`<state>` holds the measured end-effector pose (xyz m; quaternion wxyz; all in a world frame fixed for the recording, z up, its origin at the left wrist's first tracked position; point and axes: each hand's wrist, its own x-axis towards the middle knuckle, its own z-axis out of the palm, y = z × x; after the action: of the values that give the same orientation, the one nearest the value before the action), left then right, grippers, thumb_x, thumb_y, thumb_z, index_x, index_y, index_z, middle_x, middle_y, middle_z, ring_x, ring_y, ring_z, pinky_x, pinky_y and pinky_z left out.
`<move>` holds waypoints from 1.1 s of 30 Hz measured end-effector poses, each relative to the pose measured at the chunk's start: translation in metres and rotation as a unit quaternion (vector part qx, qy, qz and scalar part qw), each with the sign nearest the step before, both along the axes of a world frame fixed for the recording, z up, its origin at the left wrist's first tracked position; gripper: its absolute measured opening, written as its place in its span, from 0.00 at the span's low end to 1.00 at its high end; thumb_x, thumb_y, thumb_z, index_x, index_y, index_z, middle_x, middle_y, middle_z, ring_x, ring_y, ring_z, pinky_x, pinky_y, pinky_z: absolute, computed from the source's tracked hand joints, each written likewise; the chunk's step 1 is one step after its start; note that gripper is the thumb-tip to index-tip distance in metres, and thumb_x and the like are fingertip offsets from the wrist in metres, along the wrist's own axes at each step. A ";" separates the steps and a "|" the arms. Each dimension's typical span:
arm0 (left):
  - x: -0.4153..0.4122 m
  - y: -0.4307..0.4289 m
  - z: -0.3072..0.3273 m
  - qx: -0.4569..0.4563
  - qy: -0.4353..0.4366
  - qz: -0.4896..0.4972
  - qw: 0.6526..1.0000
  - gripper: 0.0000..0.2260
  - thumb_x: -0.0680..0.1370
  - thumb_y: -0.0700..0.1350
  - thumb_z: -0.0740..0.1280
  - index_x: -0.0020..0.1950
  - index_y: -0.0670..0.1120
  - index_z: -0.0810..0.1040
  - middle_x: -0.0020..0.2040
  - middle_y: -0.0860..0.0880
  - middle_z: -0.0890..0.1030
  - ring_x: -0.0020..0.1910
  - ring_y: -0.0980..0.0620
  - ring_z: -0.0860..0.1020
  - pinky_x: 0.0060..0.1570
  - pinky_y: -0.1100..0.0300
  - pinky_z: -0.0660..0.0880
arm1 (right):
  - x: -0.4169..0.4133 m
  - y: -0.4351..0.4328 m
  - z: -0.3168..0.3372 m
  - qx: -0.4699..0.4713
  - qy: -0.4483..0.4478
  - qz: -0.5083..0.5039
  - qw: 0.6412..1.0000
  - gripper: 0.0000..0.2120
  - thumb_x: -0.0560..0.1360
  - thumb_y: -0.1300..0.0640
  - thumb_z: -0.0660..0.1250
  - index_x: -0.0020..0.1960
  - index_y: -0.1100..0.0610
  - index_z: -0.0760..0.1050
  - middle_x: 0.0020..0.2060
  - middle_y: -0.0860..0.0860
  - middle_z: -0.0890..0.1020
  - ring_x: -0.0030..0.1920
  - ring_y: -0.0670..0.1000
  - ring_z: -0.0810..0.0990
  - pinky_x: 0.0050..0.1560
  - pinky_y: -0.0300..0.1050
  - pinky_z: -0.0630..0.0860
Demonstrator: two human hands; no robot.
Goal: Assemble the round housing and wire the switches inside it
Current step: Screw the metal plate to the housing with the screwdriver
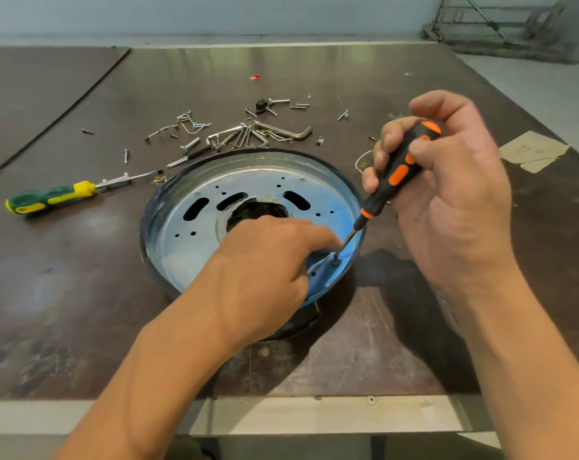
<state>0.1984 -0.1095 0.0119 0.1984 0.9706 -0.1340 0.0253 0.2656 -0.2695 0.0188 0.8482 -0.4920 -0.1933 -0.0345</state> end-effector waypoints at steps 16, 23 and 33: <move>0.000 -0.001 -0.001 0.014 -0.005 -0.005 1.000 0.26 0.70 0.41 0.52 0.60 0.55 0.81 0.56 0.57 0.82 0.54 0.54 0.79 0.53 0.51 0.76 | -0.004 -0.003 0.002 -0.032 -0.035 0.030 0.998 0.13 0.74 0.70 0.52 0.53 0.59 0.67 0.39 0.55 0.75 0.37 0.54 0.72 0.39 0.51 0.71; 0.001 -0.001 -0.003 0.014 -0.011 -0.007 1.000 0.20 0.75 0.38 0.58 0.60 0.54 0.81 0.54 0.57 0.82 0.52 0.55 0.79 0.52 0.54 0.76 | -0.009 -0.001 0.000 -0.126 -0.102 0.042 0.986 0.13 0.80 0.69 0.57 0.64 0.65 0.70 0.49 0.59 0.78 0.49 0.56 0.78 0.49 0.51 0.76; 0.001 -0.001 -0.006 -0.029 -0.019 0.004 0.999 0.14 0.78 0.44 0.60 0.59 0.56 0.79 0.49 0.59 0.83 0.48 0.58 0.79 0.49 0.55 0.76 | -0.009 0.005 -0.002 -0.102 -0.106 0.017 0.989 0.11 0.84 0.58 0.57 0.56 0.62 0.76 0.47 0.58 0.82 0.48 0.59 0.81 0.52 0.58 0.79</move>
<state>0.1998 -0.1107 0.0062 0.2234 0.9644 -0.1328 0.0486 0.2566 -0.2641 0.0164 0.7686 -0.5662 -0.2932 -0.0521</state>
